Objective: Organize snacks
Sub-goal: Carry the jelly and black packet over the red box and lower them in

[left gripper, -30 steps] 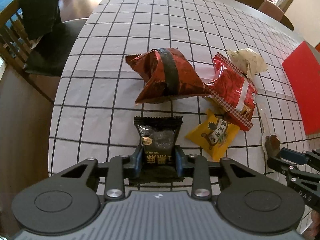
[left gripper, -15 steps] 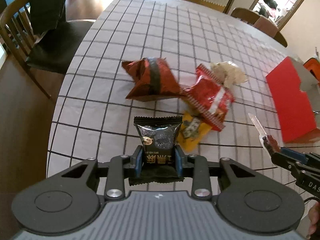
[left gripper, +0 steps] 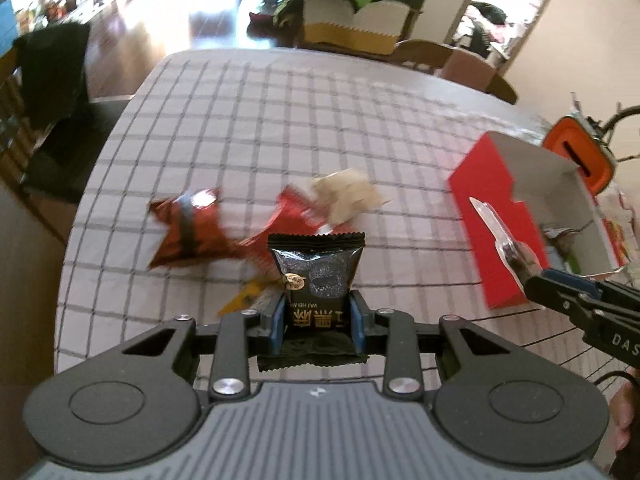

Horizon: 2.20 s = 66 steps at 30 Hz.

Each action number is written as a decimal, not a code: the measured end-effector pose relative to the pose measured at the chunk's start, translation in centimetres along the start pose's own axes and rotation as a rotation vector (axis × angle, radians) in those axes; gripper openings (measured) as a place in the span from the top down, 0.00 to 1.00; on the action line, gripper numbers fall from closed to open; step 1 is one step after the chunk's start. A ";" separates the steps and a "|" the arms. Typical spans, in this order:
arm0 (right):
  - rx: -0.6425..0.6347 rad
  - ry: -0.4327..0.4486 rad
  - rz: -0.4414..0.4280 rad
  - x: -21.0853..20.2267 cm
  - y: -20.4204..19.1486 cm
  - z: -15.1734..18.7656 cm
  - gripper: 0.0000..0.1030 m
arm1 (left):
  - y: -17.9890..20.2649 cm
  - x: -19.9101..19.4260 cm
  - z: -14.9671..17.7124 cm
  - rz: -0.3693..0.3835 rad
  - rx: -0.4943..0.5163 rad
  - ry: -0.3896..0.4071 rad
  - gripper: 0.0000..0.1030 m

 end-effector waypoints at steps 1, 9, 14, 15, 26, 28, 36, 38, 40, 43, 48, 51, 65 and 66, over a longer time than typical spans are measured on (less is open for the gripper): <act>0.001 0.012 0.003 -0.4 0.5 -0.4 0.68 | 0.8 -0.1 -0.3 0.005 0.012 0.007 0.70; 0.019 0.085 0.036 -2.5 5.1 -2.6 0.68 | 8.5 0.0 -2.8 0.045 0.108 0.057 0.70; 0.024 0.110 0.070 -3.3 8.2 -3.3 0.68 | 13.5 0.8 -4.1 0.072 0.171 0.076 0.70; 0.026 0.113 0.075 -3.5 8.8 -3.4 0.68 | 14.3 1.0 -4.3 0.075 0.181 0.079 0.70; 0.064 0.099 0.162 -4.0 16.3 -2.9 0.68 | 23.5 5.4 -5.1 0.102 0.295 0.028 0.70; 0.077 0.087 0.175 -3.8 17.5 -2.7 0.68 | 24.7 6.5 -4.9 0.083 0.309 0.014 0.70; 0.066 0.017 0.192 -3.1 21.1 -1.4 0.68 | 28.6 10.6 -5.0 0.060 0.358 -0.049 0.70; 0.038 -0.001 0.196 -2.8 21.3 -1.4 0.68 | 29.1 11.7 -5.1 0.047 0.360 -0.071 0.70; 0.022 -0.022 0.198 -2.2 21.8 -1.4 0.68 | 29.6 12.8 -5.3 0.035 0.352 -0.096 0.70; -0.002 -0.057 0.201 -1.2 22.2 -1.2 0.68 | 30.0 14.2 -5.7 0.025 0.334 -0.129 0.70; -0.027 -0.107 0.195 0.1 22.8 -0.9 0.68 | 30.7 16.3 -6.1 -0.009 0.342 -0.178 0.70; -0.048 -0.125 0.189 0.6 22.6 -0.8 0.68 | 31.0 17.3 -6.4 -0.026 0.337 -0.205 0.70; -0.094 -0.187 0.184 2.3 22.9 -1.8 0.68 | 31.0 21.2 -6.5 -0.063 0.318 -0.336 0.69; -0.090 -0.192 0.185 2.3 23.0 -1.8 0.68 | 30.9 21.4 -6.5 -0.061 0.313 -0.338 0.69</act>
Point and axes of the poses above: each gripper's, at about its wrist camera, not at the fingertips, and x roughly the way its jaws point, y to its right, z to its underside, the point moved 5 cm from there along x, roughly the way its jaws point, and after that the axes turned 1 degree about -z, right-handed, at the moved point
